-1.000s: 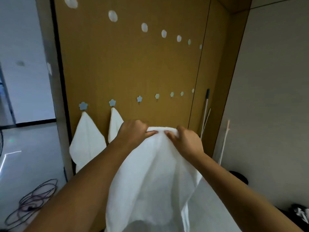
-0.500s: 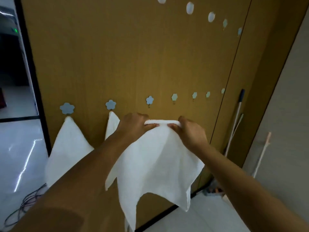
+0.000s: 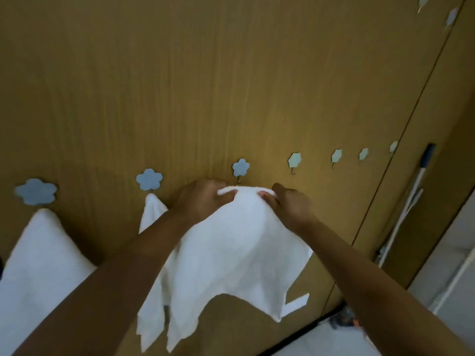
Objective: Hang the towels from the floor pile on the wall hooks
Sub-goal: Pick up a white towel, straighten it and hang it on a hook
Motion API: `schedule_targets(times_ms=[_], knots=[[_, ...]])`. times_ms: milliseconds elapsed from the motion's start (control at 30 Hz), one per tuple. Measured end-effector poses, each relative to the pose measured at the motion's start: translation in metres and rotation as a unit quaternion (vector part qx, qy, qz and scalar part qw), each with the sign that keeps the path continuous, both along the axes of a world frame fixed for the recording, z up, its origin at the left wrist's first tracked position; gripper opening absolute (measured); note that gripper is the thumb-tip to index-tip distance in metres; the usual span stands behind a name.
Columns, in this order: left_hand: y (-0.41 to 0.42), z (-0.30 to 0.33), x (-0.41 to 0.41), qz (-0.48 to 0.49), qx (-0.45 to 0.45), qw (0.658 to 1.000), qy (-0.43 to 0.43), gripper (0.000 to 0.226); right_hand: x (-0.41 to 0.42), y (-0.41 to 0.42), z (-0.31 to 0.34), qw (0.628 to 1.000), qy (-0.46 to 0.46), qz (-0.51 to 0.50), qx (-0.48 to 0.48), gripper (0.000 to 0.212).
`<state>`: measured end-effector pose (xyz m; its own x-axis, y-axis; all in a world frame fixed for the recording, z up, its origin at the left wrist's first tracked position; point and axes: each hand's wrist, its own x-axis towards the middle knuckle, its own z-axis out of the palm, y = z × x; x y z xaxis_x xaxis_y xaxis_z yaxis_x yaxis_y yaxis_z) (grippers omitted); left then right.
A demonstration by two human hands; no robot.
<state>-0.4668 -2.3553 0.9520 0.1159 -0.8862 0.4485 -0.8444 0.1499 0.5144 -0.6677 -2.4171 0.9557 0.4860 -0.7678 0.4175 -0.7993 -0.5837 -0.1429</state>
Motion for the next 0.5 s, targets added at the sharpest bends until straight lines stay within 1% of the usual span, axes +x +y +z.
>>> schedule_targets(times_ms=[100, 200, 267, 367, 467, 500], knots=[[-0.027, -0.006, 0.004, 0.024, -0.011, 1.000, 0.010, 0.046, 0.009, -0.032, -0.002, 1.000, -0.015, 0.017, 0.001, 0.032], [-0.053, -0.009, 0.001, 0.079, 0.001, 0.997, -0.013, 0.047, 0.015, -0.065, -0.002, 0.999, -0.014, 0.031, 0.002, 0.033], [-0.066, -0.009, 0.000, 0.114, 0.025, 0.993, -0.014, 0.046, 0.020, -0.085, -0.002, 0.999, -0.020, 0.036, 0.010, 0.037], [-0.081, -0.013, -0.002, 0.150, 0.024, 0.988, -0.016, 0.049, 0.031, -0.111, -0.004, 0.998, -0.035, 0.057, 0.014, 0.044], [-0.086, -0.015, -0.006, 0.199, 0.010, 0.979, -0.035, 0.058, 0.041, -0.126, -0.009, 0.996, -0.042, 0.075, 0.005, 0.041], [-0.087, -0.015, -0.008, 0.216, 0.012, 0.976, -0.040, 0.057, 0.041, -0.130, -0.010, 0.996, -0.045, 0.082, 0.001, 0.039]])
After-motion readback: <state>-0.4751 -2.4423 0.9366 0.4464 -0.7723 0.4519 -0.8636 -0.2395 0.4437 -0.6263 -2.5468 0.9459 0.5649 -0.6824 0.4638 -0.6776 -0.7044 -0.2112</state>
